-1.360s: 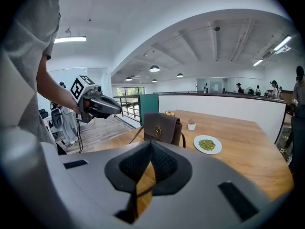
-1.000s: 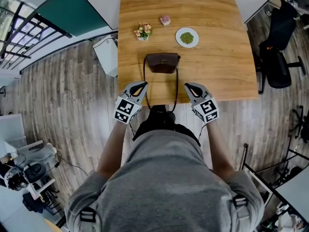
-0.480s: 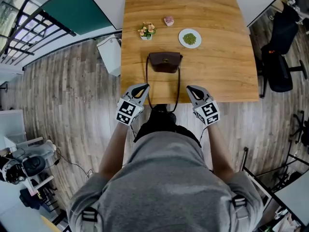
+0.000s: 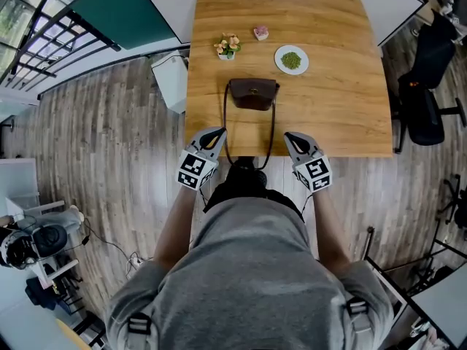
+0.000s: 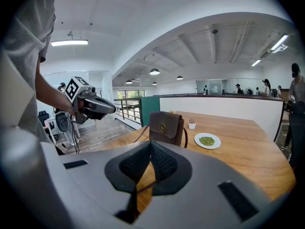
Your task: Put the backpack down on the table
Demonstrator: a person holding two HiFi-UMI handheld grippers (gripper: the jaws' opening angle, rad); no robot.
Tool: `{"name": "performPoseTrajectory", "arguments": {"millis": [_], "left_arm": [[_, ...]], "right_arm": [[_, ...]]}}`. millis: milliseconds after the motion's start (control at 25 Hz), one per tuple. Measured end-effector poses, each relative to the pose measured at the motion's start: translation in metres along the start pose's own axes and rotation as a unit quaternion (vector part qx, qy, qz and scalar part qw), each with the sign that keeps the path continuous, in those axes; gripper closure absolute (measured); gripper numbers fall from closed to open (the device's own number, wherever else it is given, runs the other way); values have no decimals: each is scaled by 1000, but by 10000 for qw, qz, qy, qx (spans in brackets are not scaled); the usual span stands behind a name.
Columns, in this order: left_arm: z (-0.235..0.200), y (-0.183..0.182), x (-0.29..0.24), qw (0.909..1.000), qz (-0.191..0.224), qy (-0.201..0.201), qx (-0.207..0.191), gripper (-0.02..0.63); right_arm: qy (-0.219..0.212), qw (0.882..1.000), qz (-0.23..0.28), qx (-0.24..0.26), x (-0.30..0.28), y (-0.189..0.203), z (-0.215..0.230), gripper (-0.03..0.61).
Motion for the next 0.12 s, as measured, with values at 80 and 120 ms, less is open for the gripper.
{"name": "performPoseTrajectory", "arguments": {"millis": [80,120], "left_arm": [[1,3,2,10000,-15,-26,28,597],[1,5,2,10000,-24,-37,40,597]], "right_arm": [[-3,10000,-18,15,0,1,-2,574],[-4,10000,-27,22,1,2,-3,574]]}}
Point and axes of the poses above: the fingertips, and each gripper's own axes: x backward along the fingers, z to its right, y out of its underside, the point moved 5 cm from there along x, backward along the fingers, and after that the axes turned 12 degrees about x, right-handed, at the moved point
